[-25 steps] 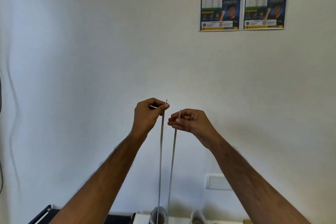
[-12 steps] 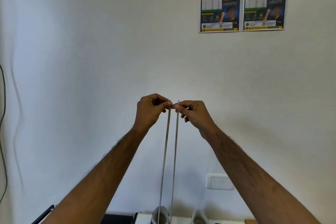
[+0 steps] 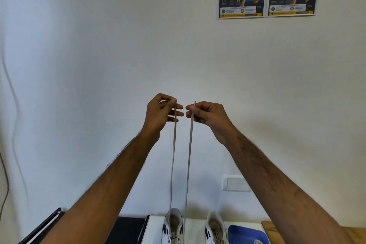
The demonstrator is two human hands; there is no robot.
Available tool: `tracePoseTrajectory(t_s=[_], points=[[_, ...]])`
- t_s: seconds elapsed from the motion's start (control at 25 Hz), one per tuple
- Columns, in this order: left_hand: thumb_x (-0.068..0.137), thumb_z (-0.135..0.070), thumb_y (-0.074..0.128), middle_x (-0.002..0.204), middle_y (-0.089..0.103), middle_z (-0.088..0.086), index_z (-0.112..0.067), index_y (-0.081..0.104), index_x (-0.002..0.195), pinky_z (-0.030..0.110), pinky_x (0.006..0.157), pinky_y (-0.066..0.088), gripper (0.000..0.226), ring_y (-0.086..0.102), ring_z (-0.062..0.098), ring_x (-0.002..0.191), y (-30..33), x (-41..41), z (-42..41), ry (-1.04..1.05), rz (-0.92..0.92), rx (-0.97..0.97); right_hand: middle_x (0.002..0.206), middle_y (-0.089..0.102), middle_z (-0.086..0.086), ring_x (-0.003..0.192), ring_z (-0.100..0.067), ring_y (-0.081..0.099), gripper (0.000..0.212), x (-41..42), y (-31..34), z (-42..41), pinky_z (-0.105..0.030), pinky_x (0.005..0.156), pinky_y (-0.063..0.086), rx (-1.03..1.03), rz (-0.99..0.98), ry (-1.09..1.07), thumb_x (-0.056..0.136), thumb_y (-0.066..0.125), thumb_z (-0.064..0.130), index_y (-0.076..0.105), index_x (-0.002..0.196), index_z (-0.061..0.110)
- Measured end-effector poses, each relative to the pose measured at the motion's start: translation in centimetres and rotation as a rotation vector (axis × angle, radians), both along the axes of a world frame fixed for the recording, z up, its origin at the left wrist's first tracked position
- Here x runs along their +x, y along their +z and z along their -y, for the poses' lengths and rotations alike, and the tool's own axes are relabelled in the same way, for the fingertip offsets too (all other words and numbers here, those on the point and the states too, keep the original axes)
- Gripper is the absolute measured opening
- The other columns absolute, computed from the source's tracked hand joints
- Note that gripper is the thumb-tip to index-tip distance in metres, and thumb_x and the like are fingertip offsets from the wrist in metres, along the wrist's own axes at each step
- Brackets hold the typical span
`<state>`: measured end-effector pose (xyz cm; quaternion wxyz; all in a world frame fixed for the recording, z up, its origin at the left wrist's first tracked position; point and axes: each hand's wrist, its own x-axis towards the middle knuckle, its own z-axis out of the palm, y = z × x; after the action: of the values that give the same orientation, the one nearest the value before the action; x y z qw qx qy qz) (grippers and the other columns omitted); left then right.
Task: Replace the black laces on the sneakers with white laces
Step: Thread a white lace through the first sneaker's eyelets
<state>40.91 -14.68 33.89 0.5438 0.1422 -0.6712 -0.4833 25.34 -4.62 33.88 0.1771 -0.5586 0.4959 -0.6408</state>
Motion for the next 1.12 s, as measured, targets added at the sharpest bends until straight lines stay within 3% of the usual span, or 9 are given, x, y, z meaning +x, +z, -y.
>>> tracePoseTrajectory(t_s=[0.2,0.36,0.44,0.56,0.64,0.76,0.88,1.0,1.12], points=[[0.105,-0.020,0.053,0.072,0.059,0.000,-0.014,0.059,0.102,0.017,0.040,0.029,0.009,0.042,0.009,0.040,-6.0,1.7,2.1,-0.138,-0.195,0.320,0.079,0.062,0.001,0.056,-0.010,0.051,0.023,-1.6,-4.8,-0.2,-0.019,0.051,0.039,0.126,0.282,0.158,0.100,0.062,0.023,0.073,0.114,0.009],[0.106,-0.024,0.048,0.070,0.054,-0.003,-0.018,0.062,0.100,0.016,0.039,0.021,0.016,0.031,0.005,0.038,-12.6,5.9,3.8,-0.148,-0.303,0.330,0.074,0.055,0.002,0.048,-0.007,0.031,0.024,-4.4,-12.1,-0.3,-0.022,0.047,0.018,0.243,0.343,0.100,0.101,0.058,0.016,0.071,0.118,0.005],[0.103,-0.023,0.051,0.071,0.058,-0.001,-0.021,0.065,0.099,0.021,0.042,0.023,0.015,0.033,0.008,0.042,-17.0,7.2,4.9,0.034,-0.078,0.274,0.073,0.054,0.001,0.050,-0.008,0.028,0.023,-5.5,-17.2,-0.4,-0.022,0.047,0.017,0.342,0.345,0.032,0.101,0.059,0.016,0.072,0.118,0.007],[0.103,-0.028,0.053,0.073,0.067,-0.008,-0.032,0.062,0.104,0.028,0.056,0.041,0.010,0.057,0.009,0.058,-24.2,6.8,6.0,0.385,0.603,-0.028,0.069,0.057,-0.002,0.047,-0.008,0.033,0.021,-5.3,-24.7,-0.1,-0.019,0.043,0.024,0.531,0.218,-0.082,0.100,0.062,0.013,0.072,0.118,0.014],[0.105,-0.026,0.047,0.079,0.066,-0.012,-0.037,0.053,0.114,0.030,0.060,0.044,0.016,0.061,0.008,0.067,-29.6,5.6,5.7,0.392,0.878,-0.121,0.064,0.059,-0.004,0.047,-0.010,0.037,0.018,-4.6,-30.0,0.7,-0.020,0.043,0.027,0.633,0.124,-0.136,0.098,0.063,0.009,0.070,0.113,0.017],[0.101,-0.011,0.041,0.091,0.061,-0.015,-0.040,0.053,0.109,0.034,0.070,0.052,0.032,0.063,0.010,0.082,-37.5,3.7,4.4,0.277,1.080,-0.119,0.063,0.061,0.001,0.046,-0.007,0.043,0.022,-3.5,-36.6,1.9,-0.016,0.043,0.029,0.777,-0.087,-0.161,0.098,0.054,0.004,0.071,0.095,0.019],[0.102,-0.027,0.054,0.107,0.052,-0.015,-0.040,0.058,0.116,0.034,0.080,0.055,0.020,0.062,0.005,0.097,-43.8,2.8,3.4,0.103,1.145,-0.108,0.082,0.064,0.002,0.060,-0.005,0.055,0.039,-2.3,-42.3,2.6,-0.012,0.051,0.034,0.911,-0.276,-0.117,0.096,0.043,-0.002,0.077,0.098,0.017],[0.095,-0.047,0.063,0.111,0.044,-0.015,-0.043,0.050,0.133,0.024,0.068,0.049,0.040,0.061,0.006,0.092,-47.7,1.5,2.8,0.022,1.194,-0.167,0.110,0.062,-0.004,0.099,-0.022,0.064,0.028,-1.1,-47.2,2.9,-0.031,0.080,0.049,0.963,-0.459,-0.156,0.102,0.048,0.014,0.072,0.116,0.017],[0.091,-0.054,0.065,0.113,0.041,-0.014,-0.044,0.046,0.138,0.022,0.065,0.047,0.051,0.057,0.006,0.089,-50.2,0.3,2.3,0.046,1.179,-0.238,0.114,0.053,-0.001,0.103,-0.022,0.060,0.024,-0.4,-49.8,3.0,-0.039,0.079,0.052,0.970,-0.614,-0.182,0.100,0.054,0.029,0.063,0.119,0.017]])
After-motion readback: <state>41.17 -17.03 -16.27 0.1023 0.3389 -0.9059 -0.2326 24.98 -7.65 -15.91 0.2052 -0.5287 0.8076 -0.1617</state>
